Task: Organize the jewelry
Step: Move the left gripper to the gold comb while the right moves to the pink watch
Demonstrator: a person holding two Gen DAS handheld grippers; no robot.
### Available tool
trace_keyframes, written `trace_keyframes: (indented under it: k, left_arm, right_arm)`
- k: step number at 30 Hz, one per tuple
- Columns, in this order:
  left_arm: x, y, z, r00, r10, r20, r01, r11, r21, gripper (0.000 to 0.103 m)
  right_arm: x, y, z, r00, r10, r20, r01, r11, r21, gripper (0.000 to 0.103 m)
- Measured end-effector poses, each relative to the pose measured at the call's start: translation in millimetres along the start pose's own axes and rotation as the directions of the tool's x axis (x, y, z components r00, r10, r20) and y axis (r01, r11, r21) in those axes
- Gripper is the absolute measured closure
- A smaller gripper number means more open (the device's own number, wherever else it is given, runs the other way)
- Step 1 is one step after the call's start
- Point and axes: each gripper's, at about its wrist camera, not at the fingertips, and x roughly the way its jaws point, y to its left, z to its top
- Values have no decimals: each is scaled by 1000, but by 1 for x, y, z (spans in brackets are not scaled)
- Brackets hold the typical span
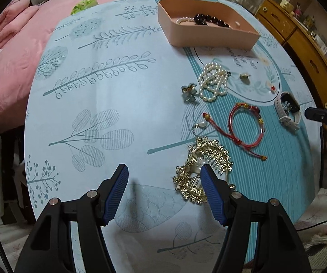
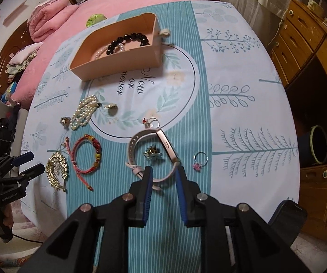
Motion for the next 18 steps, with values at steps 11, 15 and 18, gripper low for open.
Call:
trace_keyframes:
  k: [11, 15, 18]
  left_arm:
    - [20, -12, 9, 998, -45, -42, 47, 997, 61, 67]
    - [23, -13, 13, 997, -54, -50, 58, 996, 68, 71]
    - [25, -15, 17, 997, -51, -49, 55, 995, 81, 75]
  right_arm:
    - [8, -9, 0, 1000, -11, -6, 11, 1000, 20, 83]
    - [9, -8, 0, 1000, -11, -2, 11, 1000, 13, 83]
    - [12, -8, 0, 1000, -8, -2, 8, 1000, 16, 83]
